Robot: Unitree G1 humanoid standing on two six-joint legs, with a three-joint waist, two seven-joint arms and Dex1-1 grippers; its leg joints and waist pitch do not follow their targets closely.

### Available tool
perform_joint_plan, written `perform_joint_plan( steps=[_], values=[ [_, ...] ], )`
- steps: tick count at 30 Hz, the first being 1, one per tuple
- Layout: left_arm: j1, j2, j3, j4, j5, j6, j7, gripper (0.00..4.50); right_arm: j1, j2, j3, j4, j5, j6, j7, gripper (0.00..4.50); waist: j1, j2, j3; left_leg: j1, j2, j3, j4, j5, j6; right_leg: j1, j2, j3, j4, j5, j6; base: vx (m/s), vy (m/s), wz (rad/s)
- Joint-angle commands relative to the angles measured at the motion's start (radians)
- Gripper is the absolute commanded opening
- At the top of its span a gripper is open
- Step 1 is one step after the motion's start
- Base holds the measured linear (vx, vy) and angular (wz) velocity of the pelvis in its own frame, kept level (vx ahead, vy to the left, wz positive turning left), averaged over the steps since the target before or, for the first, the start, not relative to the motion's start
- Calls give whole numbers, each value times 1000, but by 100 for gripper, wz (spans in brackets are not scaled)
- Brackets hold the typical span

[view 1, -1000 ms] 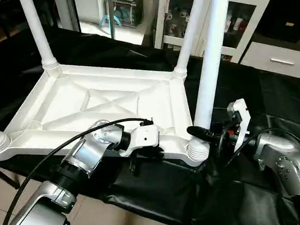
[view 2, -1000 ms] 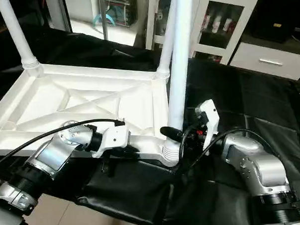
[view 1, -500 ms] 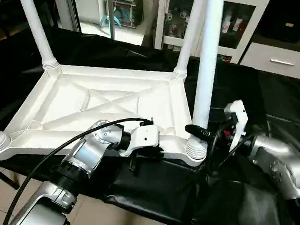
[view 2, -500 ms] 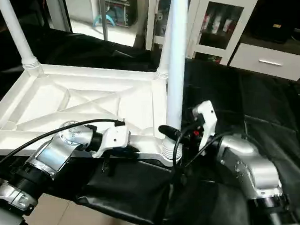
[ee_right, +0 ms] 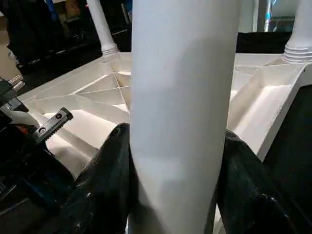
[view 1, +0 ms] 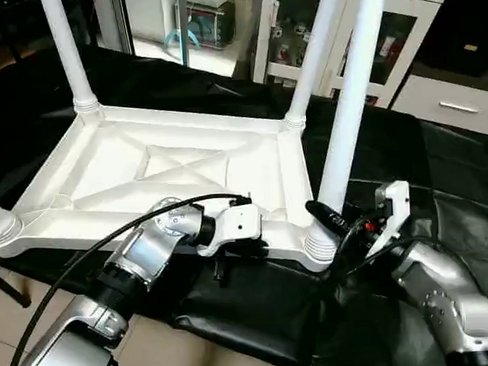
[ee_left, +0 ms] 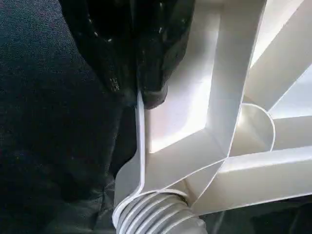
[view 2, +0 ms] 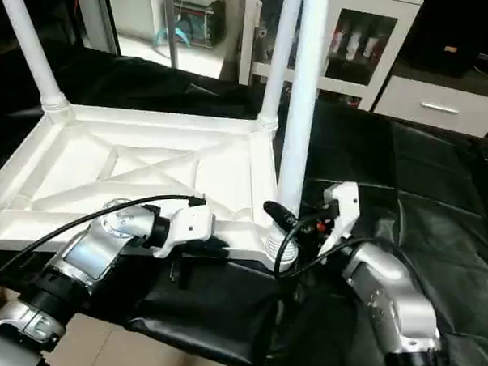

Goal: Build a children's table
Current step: Rotate table base

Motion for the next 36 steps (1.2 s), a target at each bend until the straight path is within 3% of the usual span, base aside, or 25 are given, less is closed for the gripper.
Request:
perform_joint_plan(
  steps=[1,8,13,21,24,27,29,32,36],
  values=[
    [-24,-1,13,7,10,-18,30,0,84,9,-31,111,-47,3,-63,184,-5,18,-48,13,83,-40,-90,-246,-16,33,-87,68,-74,-253,-178,0,0,0],
    [-42,-17,23,30,19,-25,64,0,141,64,-68,138,-55,-132,-92,184,-5,18,-43,15,84,-45,-97,-322,-30,27,-91,68,-88,-335,-156,0,0,0],
    [-61,-27,33,61,34,-40,105,0,182,89,-63,144,-84,-235,-92,184,-8,22,-38,18,86,-47,-102,-373,-35,24,-89,68,-94,-367,-150,0,0,0],
    [-116,-51,69,149,69,-64,249,0,192,97,-59,160,-92,-290,-84,184,-7,28,-33,28,89,-48,-107,-418,-40,19,-91,68,-105,-407,-139,0,0,0],
    [-144,-63,91,190,80,-62,313,0,185,92,-61,184,-99,-318,-86,184,-14,24,-36,8,89,-57,-110,-391,-32,35,-96,66,-100,-411,-129,0,0,0],
    [-161,-70,105,214,84,-62,354,0,181,89,-61,192,-107,-332,-90,184,-19,19,-39,4,88,-55,-105,-334,-14,38,-98,66,-97,-376,-142,0,0,0],
    [-165,-71,107,219,85,-63,355,0,179,87,-60,195,-109,-335,-90,184,-20,20,-39,9,87,-50,-102,-315,-3,32,-98,69,-96,-346,-158,0,0,0],
    [-163,-70,100,217,80,-74,325,0,170,79,-53,207,-119,-332,-89,184,-22,22,-44,4,89,-47,-99,-242,20,41,-94,66,-81,-244,-193,0,0,0],
    [-151,-64,81,209,70,-90,296,0,145,55,-37,224,-134,-316,-89,184,-26,23,-44,5,89,-44,-97,-222,30,44,-92,65,-73,-183,-222,0,0,0]
  ],
)
